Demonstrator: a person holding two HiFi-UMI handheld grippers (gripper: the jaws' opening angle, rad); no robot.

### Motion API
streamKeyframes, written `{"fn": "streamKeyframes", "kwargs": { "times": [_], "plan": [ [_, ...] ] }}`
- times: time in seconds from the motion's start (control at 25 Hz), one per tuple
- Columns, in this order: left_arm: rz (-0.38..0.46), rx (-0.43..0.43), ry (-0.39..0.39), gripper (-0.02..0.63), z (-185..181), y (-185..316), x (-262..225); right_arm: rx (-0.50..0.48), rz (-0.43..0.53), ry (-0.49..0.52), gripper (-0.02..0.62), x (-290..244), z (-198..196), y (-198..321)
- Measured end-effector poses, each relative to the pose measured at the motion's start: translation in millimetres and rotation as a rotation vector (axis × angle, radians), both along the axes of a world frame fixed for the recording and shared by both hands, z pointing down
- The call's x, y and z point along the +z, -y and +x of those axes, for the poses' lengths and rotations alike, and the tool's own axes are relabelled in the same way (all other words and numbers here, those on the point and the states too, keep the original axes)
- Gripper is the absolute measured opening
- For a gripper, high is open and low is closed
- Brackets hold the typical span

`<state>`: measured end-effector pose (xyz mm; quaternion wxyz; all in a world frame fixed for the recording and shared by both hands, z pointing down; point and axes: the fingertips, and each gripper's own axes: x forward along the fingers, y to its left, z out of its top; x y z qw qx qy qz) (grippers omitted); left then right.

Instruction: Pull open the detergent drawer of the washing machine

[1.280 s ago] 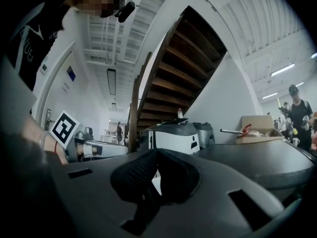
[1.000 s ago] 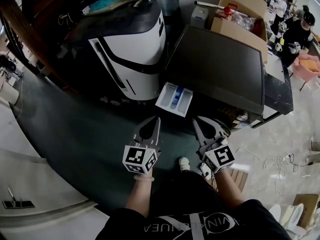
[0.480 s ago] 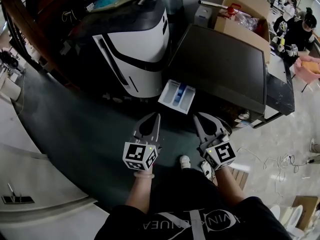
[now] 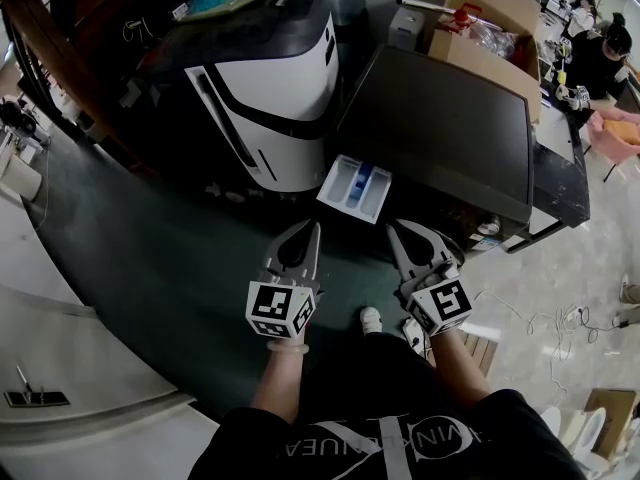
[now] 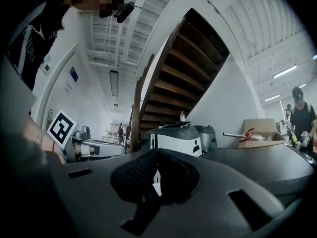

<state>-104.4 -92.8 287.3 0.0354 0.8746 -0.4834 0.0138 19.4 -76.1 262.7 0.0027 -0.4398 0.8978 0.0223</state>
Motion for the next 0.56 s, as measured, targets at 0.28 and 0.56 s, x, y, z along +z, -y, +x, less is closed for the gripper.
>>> {"fn": "streamKeyframes", "kwargs": {
  "times": [0.28, 0.56],
  "plan": [
    [-0.013, -0.003, -0.008, 0.009, -2.7, -0.3, 3.5, 0.004, -0.006, 0.003, 0.011, 2.6, -0.8, 0.1],
    [-0.02, -0.002, -0.004, 0.009, -5.1, -0.3, 6.3, 0.006, -0.009, 0.003, 0.011, 5.7, -2.6, -0.1]
  ]
}}
